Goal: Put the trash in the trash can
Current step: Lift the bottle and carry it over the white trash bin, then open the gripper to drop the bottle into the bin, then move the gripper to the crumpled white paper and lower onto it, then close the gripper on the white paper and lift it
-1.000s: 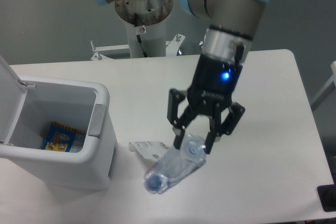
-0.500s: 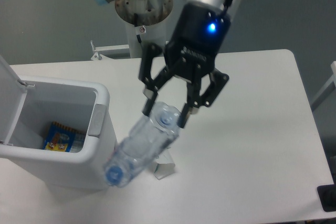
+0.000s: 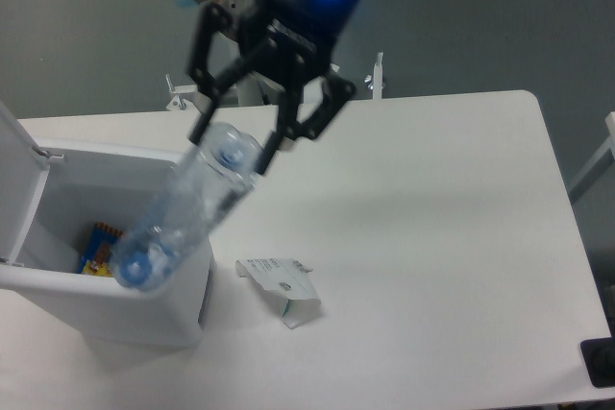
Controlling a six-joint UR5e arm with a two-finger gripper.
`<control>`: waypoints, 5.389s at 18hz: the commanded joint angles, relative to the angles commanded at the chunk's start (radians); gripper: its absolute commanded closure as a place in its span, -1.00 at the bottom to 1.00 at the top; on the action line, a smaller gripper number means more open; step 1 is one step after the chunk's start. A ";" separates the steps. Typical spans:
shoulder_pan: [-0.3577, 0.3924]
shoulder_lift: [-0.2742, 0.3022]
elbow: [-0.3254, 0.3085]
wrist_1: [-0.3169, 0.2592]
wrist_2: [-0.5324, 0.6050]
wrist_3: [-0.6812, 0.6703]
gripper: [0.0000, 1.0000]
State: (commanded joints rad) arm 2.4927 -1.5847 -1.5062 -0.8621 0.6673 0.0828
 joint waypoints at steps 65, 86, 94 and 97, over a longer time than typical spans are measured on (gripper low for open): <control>-0.190 -0.537 -0.078 -0.164 0.838 0.097 -0.23; -0.193 -0.534 -0.052 -0.167 0.862 0.098 1.00; -0.146 -0.538 0.055 -0.163 0.773 0.060 1.00; -0.123 -0.538 0.113 -0.156 0.721 0.025 1.00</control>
State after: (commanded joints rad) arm 2.3699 -2.1230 -1.3931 -1.0186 1.3885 0.1075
